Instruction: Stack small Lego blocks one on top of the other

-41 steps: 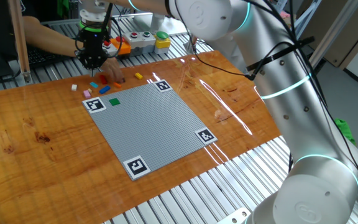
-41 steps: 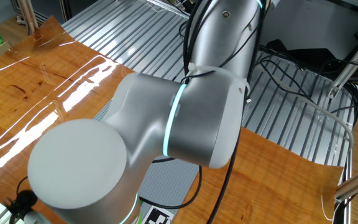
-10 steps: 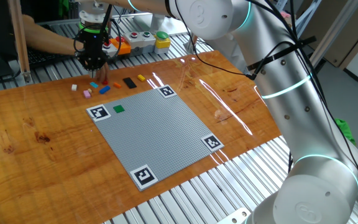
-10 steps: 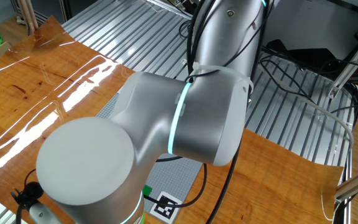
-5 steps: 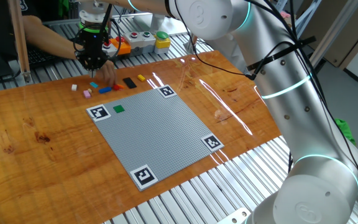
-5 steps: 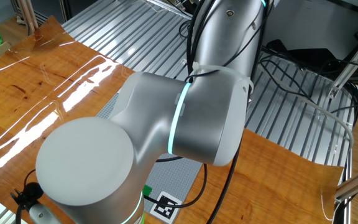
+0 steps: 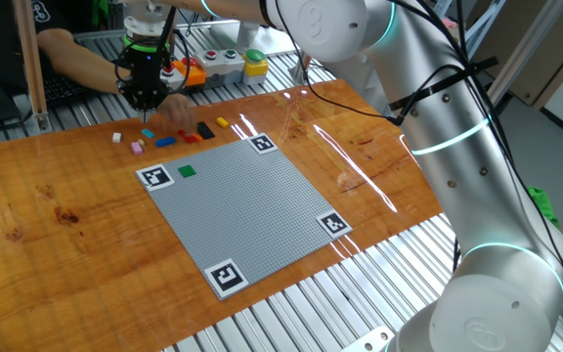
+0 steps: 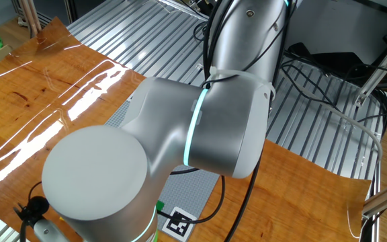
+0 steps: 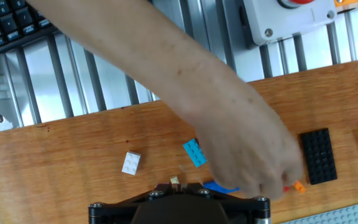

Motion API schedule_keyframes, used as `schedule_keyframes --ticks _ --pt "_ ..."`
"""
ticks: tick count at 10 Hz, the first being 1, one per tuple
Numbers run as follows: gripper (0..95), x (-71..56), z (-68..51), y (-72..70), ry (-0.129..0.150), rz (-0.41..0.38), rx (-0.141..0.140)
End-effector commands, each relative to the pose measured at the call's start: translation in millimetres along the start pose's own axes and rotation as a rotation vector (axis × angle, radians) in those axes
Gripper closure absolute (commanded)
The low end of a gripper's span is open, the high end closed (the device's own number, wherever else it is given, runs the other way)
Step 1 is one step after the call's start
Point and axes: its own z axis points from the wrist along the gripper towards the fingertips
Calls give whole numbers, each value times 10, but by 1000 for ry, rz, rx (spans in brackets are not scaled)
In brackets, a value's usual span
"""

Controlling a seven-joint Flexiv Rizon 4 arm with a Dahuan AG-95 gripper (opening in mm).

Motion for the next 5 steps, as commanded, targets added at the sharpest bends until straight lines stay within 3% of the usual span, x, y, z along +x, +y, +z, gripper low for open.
schedule_keyframes --ticks 1,5 --pt "950 -4 1 9 1 5 0" --pt "950 0 10 20 -3 -2 -1"
